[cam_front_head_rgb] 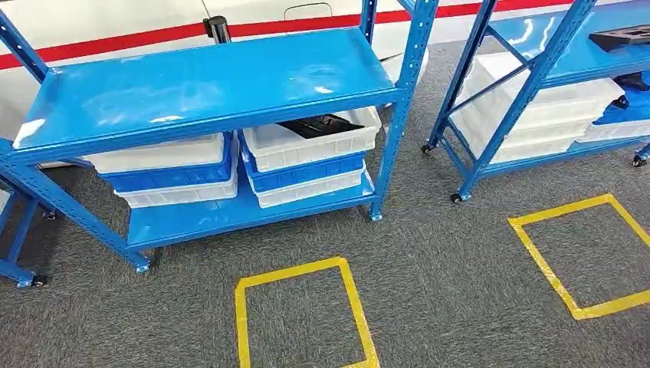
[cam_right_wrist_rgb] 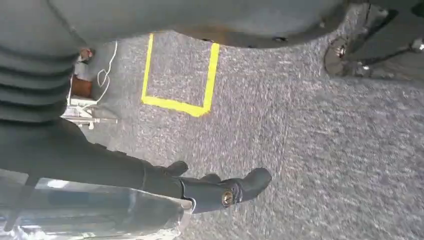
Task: Take the parts from the cabinet and place them on the table.
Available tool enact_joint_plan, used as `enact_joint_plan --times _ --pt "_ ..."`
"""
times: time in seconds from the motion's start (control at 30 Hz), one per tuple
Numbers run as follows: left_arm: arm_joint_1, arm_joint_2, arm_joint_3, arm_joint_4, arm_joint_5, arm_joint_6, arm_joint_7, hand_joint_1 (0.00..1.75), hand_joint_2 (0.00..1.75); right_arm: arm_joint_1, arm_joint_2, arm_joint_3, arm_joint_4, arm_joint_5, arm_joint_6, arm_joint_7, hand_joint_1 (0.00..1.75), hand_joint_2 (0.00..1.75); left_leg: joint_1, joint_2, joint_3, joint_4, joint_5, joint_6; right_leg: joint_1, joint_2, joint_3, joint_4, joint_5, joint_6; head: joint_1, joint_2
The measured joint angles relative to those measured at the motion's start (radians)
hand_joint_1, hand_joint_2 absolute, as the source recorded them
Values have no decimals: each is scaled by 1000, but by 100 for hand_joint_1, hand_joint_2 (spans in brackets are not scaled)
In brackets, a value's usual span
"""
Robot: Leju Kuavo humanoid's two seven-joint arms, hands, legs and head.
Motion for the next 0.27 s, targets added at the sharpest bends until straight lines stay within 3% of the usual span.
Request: enact_joint_plan --times 0.27 --pt "42 32 -186 -32 199 -59 60 0 0 33 -17 -24 -32 -31 53 -45 0 0 -2 0 -1 1 0 -1 -1 0 0 0 0 0 0 0"
